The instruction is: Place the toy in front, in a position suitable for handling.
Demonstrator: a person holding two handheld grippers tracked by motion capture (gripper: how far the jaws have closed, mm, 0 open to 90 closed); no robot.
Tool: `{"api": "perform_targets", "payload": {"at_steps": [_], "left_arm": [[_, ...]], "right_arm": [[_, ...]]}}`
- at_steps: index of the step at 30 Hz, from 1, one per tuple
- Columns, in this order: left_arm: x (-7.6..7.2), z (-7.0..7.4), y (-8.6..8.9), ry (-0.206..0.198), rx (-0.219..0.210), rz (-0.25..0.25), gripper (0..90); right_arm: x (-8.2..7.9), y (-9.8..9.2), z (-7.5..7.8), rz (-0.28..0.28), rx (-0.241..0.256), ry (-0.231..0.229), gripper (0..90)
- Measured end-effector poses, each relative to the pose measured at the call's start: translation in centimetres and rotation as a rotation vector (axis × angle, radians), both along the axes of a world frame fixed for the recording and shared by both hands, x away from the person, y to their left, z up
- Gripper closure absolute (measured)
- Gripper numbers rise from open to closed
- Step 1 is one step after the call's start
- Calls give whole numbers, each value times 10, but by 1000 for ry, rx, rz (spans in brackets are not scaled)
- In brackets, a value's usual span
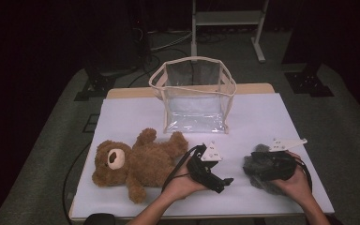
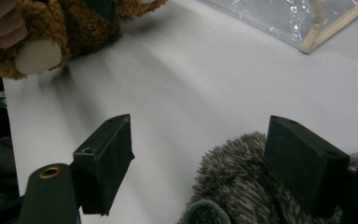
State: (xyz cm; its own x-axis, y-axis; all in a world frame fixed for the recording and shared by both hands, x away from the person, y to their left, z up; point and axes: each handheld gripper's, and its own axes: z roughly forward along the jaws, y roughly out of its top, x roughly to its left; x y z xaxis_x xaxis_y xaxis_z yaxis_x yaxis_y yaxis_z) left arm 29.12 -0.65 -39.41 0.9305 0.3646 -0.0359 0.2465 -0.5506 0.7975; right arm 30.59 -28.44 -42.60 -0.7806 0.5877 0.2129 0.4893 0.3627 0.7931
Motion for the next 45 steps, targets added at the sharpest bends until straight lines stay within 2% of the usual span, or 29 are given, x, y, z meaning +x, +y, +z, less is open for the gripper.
{"api": "perform_targets", "payload": {"at_steps": [7,8,9,11,13,17,20,26,30,34,39,40,42,45], "left_arm": [[-2,8,5,-14,-11,-1,61],[-4,13,8,-32,-6,-4,61],[-4,13,8,-32,-6,-4,61],[-6,24,15,-56,-26,-8,61],[-6,28,18,-64,-33,-9,61],[-6,43,35,-113,-38,-28,61],[-5,50,44,-121,-43,-50,89],[-2,60,60,-152,-46,-56,89],[0,69,77,-176,-39,-58,89],[2,72,87,-182,-44,-44,90],[7,78,111,-183,-23,-20,89],[7,78,111,-183,-23,-20,89],[9,82,124,-192,-34,-9,89],[9,84,133,-211,-29,-5,89]], "right_arm": [[1,4,0,15,-2,5,220],[1,5,0,16,-3,1,220],[1,6,1,21,-5,-1,220],[0,8,1,29,-10,-4,220],[1,9,2,30,-11,-5,220],[2,13,0,41,-17,-2,220],[2,13,0,43,-17,0,220],[3,11,0,43,-14,3,220],[3,12,-1,51,-14,6,220],[2,13,0,53,-14,0,220],[2,16,-1,60,-17,6,220],[2,16,-1,60,-17,6,220],[2,16,-2,67,-20,10,220],[2,17,-2,70,-16,12,220]]}}
